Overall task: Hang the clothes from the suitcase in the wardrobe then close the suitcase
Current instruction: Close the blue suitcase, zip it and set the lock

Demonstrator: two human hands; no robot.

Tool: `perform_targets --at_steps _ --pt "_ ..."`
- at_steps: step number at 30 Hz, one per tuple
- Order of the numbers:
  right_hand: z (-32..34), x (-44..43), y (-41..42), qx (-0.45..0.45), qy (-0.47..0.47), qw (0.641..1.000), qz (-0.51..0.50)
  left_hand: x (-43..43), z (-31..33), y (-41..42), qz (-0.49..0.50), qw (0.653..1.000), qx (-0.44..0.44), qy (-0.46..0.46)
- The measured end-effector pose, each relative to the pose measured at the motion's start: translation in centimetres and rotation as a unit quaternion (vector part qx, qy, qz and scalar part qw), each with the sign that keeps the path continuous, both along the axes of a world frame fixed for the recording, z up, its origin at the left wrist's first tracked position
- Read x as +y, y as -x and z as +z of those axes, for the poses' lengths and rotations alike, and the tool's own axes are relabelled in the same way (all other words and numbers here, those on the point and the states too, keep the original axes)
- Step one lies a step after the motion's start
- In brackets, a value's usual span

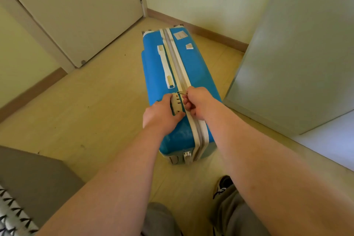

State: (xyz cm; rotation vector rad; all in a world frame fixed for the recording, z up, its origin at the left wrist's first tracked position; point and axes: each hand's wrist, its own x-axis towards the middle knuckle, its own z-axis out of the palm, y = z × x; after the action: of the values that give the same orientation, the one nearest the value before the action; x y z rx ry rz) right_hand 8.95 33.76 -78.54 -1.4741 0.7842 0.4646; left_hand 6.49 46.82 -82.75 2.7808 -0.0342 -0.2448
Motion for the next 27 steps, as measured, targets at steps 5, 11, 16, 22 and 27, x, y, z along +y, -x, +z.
perform_targets --at_steps 5,11,16,22,27 --pt "0.4 -2.0 0.2 -0.035 0.147 0.978 0.142 0.6 0.1 -0.3 0.013 1.000 -0.002 -0.012" --pt "-1.4 -3.0 0.4 -0.175 0.304 0.918 0.186 0.4 -0.6 0.1 0.038 0.997 0.024 0.061" --pt "-3.3 -4.0 1.7 -0.187 0.334 0.909 0.165 -0.3 -1.5 0.1 0.058 0.994 0.021 0.093" --pt "-5.1 -3.5 3.1 -0.245 0.405 0.862 0.181 -1.4 -1.6 -0.2 0.093 0.976 0.040 0.191" --pt "-4.5 -3.6 1.6 -0.211 0.425 0.853 0.217 -1.5 -1.6 -1.0 0.096 0.975 0.050 0.192"
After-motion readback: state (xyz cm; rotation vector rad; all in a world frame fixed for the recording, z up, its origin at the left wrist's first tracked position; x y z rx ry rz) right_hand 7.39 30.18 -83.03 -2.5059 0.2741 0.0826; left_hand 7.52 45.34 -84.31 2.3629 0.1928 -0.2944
